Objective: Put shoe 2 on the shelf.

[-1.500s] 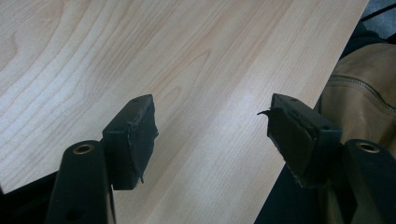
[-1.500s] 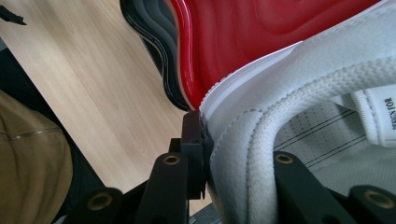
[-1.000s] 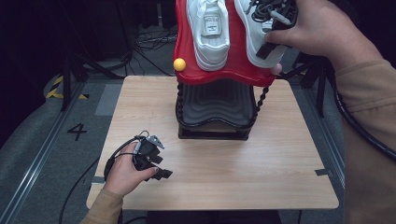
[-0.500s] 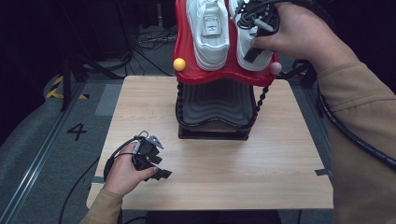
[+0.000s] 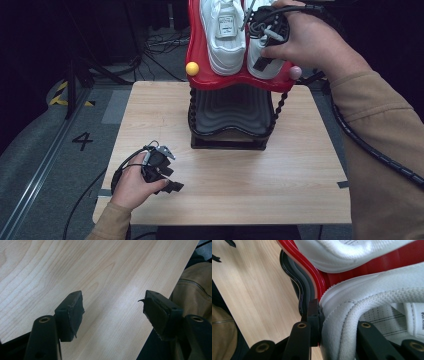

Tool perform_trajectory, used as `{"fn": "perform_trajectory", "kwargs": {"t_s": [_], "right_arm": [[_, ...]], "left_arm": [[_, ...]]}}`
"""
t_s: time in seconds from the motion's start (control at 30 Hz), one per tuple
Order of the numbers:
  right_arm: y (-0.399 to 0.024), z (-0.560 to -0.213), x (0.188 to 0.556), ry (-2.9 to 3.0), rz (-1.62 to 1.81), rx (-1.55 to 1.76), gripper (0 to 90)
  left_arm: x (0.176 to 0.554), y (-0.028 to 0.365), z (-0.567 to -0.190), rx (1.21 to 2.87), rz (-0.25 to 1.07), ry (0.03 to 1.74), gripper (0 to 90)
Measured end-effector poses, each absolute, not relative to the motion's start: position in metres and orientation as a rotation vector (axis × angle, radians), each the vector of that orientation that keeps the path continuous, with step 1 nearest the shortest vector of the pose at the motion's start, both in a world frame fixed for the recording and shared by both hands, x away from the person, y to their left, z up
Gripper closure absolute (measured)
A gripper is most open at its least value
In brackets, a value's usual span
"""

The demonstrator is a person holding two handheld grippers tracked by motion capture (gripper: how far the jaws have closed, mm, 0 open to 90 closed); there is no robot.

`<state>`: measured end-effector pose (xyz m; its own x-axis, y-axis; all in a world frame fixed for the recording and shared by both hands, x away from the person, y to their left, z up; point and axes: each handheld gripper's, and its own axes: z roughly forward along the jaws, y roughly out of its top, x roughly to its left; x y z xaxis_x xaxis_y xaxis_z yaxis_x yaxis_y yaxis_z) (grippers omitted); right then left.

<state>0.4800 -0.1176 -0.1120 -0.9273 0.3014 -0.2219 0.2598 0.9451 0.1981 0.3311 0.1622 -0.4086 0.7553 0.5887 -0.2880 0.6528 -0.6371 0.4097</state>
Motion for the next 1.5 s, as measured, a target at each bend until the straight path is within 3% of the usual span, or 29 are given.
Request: {"fn": "perform_trajectory", "kwargs": {"t_s": [0.67,0.93,1.5], "right_arm": [[-0.108,-0.118,0.484,2.803,0.261,0.422,71.7],[-0.124,-0.107,0.477,2.771,0.371,0.411,58.6],[-0.163,-0.067,0.421,2.712,0.557,0.326,54.1]], "left_arm": [[0.33,0.162,-0.407,2.457,-0.167,0.933,33.1],[0.331,0.162,-0.407,2.464,-0.162,0.928,32.9],[0.329,0.158,-0.407,2.473,-0.158,0.927,32.9]]}}
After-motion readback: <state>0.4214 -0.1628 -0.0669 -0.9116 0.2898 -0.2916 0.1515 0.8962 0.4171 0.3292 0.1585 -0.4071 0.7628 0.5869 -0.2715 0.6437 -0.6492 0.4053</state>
